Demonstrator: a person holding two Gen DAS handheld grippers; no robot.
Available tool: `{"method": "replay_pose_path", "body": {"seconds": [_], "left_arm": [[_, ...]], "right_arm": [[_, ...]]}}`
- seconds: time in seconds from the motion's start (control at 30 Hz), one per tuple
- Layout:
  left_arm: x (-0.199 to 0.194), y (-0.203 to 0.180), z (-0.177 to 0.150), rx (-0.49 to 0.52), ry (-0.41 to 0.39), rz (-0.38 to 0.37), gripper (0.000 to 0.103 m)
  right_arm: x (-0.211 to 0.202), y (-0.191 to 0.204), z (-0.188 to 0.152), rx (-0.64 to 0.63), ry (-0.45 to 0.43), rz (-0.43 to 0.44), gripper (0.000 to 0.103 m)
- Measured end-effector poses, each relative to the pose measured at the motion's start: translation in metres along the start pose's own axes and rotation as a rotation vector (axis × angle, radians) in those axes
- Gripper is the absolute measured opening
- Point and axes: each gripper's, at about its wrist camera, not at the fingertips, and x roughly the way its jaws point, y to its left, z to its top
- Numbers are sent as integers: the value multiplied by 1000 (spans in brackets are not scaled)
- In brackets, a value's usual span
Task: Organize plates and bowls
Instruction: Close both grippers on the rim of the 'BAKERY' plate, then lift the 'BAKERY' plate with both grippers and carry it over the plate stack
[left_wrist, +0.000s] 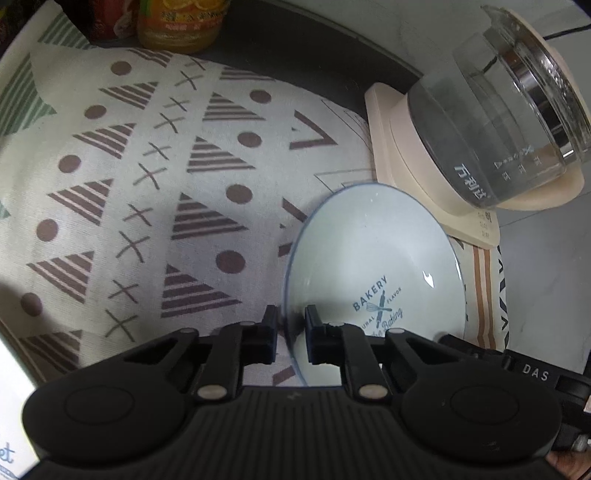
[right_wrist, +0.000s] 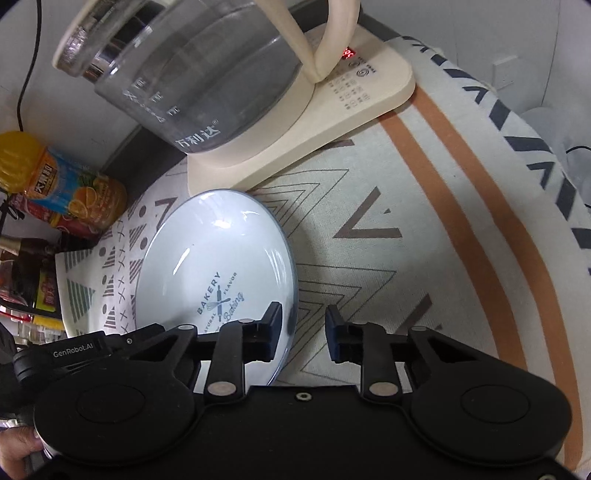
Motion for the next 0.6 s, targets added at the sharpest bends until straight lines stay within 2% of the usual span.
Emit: {"method": "replay_pose_path", "body": {"seconds": [0.27,0.37,0.6], "left_arm": [[0,-3,-3,25,-18,4,12],[-3,-6,-5,41,-30,8,12],[-23,-11,-1,75,-93,-30,12]], "right_arm": [[12,0,1,-32,34,49,20],[16,0,1,-25,41,68,12],[2,7,-1,-67,5,77,11]]}}
